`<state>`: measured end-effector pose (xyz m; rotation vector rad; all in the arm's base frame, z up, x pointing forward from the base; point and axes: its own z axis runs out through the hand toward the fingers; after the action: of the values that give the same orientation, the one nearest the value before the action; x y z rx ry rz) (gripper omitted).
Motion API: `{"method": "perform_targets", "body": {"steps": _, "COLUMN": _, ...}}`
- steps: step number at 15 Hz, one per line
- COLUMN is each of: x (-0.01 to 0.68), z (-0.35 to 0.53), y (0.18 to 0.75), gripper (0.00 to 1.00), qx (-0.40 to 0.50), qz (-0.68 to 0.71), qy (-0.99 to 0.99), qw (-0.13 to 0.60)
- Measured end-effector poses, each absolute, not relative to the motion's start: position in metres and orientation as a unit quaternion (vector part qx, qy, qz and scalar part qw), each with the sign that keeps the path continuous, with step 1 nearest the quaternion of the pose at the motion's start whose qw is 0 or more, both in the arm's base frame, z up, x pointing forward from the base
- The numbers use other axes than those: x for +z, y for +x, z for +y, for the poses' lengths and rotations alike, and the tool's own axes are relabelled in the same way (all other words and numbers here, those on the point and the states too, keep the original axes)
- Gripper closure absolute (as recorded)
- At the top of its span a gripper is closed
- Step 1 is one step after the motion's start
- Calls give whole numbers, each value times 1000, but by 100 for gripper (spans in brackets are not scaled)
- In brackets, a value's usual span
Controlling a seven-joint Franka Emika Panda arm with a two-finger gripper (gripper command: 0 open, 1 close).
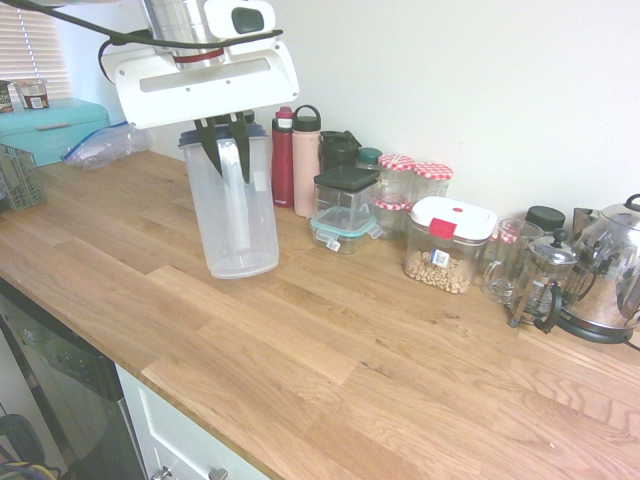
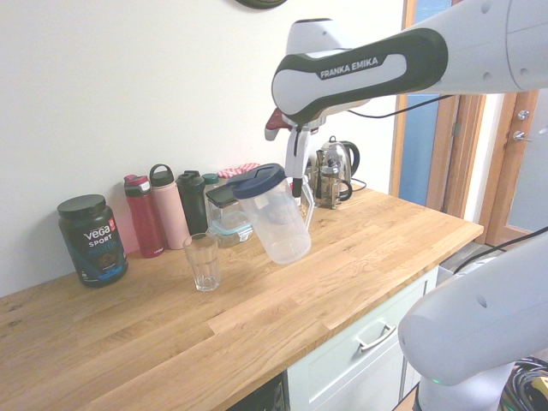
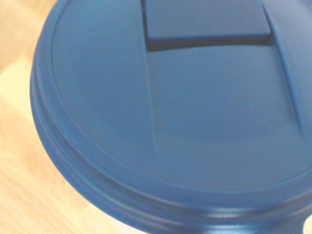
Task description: Pour me some water
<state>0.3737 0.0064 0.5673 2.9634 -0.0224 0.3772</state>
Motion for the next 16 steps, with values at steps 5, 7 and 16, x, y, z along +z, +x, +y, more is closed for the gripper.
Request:
{"method": "perform_targets", "body": {"steps": 5, "x": 553, "z": 64, "y": 430, "gripper": 100, "qx": 89, "qz": 100, "qy": 971, "qw": 196}}
{"method": "perform_targets", "body": {"steps": 7, "x": 552, "z": 77, "y": 447, "gripper": 100, "qx": 83, "qz": 125, "qy": 961, "qw": 233}}
{"method": "perform_targets", "body": {"steps": 16, "x": 528, "z": 115, "y": 504, "gripper": 100, "qx": 43, "qz": 140, "qy": 935, "qw": 323}}
